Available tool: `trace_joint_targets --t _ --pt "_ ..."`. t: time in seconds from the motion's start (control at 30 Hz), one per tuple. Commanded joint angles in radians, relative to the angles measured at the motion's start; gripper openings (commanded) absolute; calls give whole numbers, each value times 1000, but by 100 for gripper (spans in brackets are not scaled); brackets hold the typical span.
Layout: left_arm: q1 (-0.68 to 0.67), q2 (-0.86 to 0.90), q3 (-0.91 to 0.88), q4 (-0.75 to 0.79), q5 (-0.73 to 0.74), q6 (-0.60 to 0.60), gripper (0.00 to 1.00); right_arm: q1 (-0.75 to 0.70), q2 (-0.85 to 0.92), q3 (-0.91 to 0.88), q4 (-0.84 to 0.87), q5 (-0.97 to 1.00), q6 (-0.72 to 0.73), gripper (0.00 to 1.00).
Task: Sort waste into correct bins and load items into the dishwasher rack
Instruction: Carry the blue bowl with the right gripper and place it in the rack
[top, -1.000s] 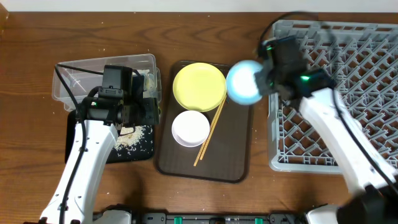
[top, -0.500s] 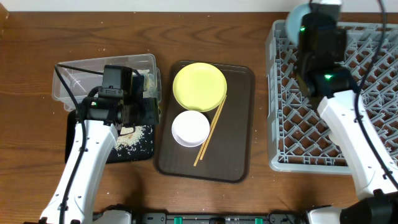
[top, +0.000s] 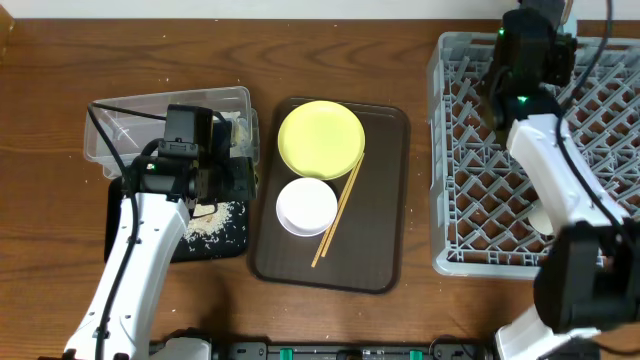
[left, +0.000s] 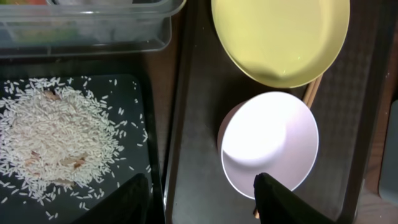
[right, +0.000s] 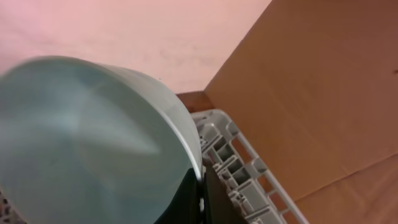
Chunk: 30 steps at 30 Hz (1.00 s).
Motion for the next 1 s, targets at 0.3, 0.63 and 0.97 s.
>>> trace_joint_targets --t 0.3,0.63,0.97 --pt "0 -5 11 -11 -5 -2 57 -5 175 8 36 60 -11 1" --pt "0 -5 11 -11 -6 -2 57 39 190 8 -68 60 44 1" --pt "0 -5 11 -11 -6 -2 57 111 163 8 -319 59 190 1"
